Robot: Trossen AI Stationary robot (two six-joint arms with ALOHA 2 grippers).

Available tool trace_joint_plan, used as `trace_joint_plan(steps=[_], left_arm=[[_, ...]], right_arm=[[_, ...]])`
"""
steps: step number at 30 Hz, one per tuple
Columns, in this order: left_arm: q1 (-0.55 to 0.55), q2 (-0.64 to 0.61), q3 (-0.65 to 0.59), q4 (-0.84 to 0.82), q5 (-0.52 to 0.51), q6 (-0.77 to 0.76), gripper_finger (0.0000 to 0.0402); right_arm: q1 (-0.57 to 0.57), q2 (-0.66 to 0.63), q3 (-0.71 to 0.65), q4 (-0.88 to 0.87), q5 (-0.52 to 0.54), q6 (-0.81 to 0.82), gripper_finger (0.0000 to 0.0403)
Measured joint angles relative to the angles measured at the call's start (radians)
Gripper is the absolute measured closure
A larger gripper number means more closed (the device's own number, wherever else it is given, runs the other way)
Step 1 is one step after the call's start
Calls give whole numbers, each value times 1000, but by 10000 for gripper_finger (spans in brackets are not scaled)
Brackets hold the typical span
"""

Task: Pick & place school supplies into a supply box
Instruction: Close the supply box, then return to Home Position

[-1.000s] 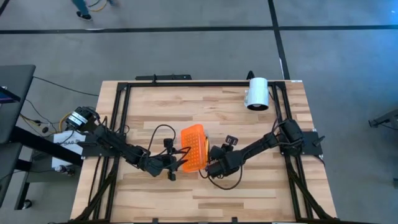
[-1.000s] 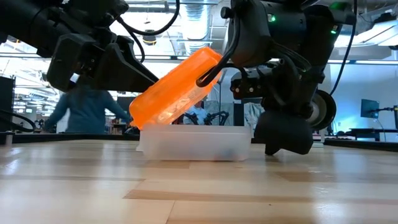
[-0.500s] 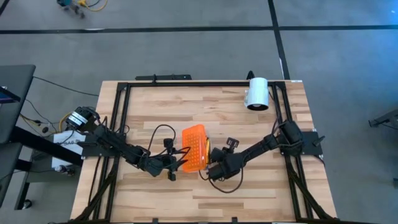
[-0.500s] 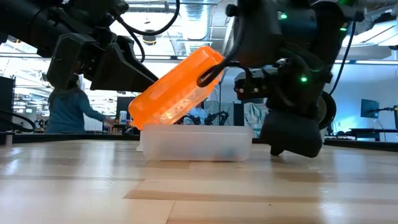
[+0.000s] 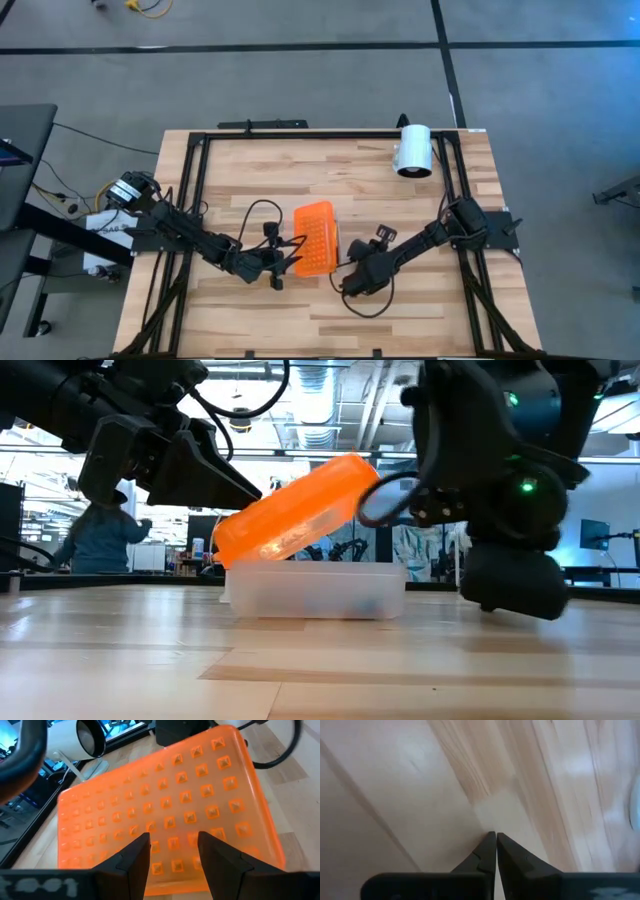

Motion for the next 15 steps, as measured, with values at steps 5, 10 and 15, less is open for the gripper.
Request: trace_joint_plan(steps=[5,10,15], left_arm=[[0,0,0,0,9,-5,244],[0,0,0,0,10,-5,244],[0,0,0,0,10,-5,244]], right_arm=[[7,3,-4,-111,-28,96,392],[27,3,-4,-196,-13,177,392],[56,3,-3,-265,0,248,392]])
